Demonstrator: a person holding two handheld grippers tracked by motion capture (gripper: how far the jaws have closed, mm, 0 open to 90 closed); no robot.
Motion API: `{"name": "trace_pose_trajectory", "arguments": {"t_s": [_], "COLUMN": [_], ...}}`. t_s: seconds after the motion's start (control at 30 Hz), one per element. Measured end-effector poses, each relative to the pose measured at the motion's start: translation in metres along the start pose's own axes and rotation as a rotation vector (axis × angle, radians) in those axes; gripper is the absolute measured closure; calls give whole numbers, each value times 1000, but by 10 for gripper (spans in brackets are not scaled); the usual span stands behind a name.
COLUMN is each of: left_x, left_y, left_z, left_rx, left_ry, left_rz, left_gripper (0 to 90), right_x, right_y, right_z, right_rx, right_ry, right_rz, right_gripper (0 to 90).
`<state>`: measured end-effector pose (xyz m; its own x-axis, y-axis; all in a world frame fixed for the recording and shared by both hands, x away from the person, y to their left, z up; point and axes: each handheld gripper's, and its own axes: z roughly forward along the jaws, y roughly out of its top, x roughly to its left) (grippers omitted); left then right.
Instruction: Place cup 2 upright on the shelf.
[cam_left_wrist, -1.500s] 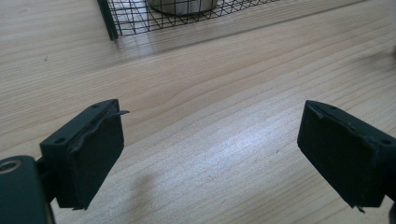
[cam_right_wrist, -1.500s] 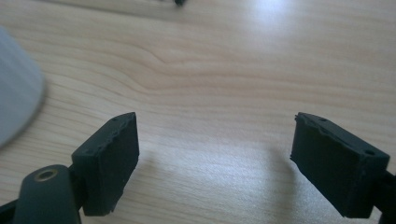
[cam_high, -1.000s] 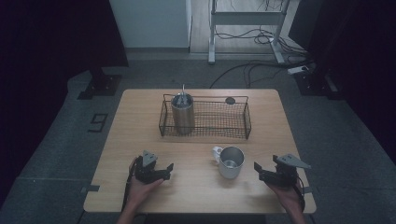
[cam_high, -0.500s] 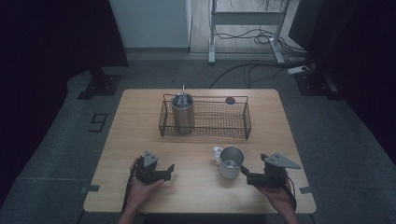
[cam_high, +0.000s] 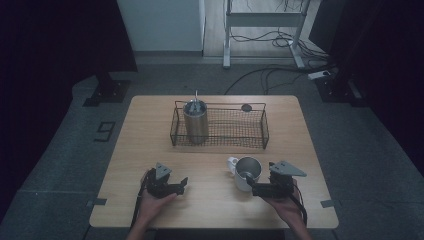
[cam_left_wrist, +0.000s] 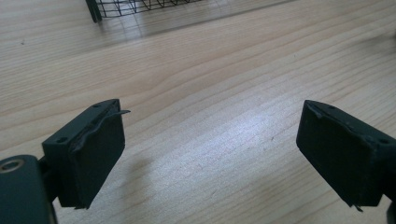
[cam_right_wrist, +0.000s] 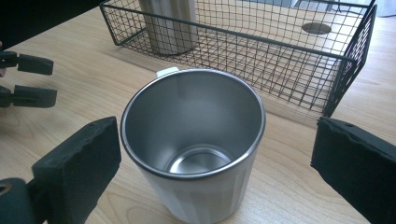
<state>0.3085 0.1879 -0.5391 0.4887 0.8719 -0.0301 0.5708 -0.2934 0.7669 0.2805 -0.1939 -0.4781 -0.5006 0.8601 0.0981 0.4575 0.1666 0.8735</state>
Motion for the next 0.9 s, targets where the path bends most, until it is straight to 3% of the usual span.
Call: {"name": "trace_pose_trajectory", "arguments": {"t_s": [0.23,0.7,0.9], "left_x": [0,0,2], "left_y": [0,0,0], "left_z": [1,2,2], "left_rx": [4,5,3], "left_ry": [-4,-15,-8], "left_rz": [-1,-10,-19], "left_gripper": [83,84,103], "right_x": [4,15,17], "right_y": [0,2,1], "right_z": [11,41,58], "right_rx": [20,56,78], "right_ry": [7,-29,-41], "right_rz": [-14,-55,-39], "right_gripper": [0,0,0]}}
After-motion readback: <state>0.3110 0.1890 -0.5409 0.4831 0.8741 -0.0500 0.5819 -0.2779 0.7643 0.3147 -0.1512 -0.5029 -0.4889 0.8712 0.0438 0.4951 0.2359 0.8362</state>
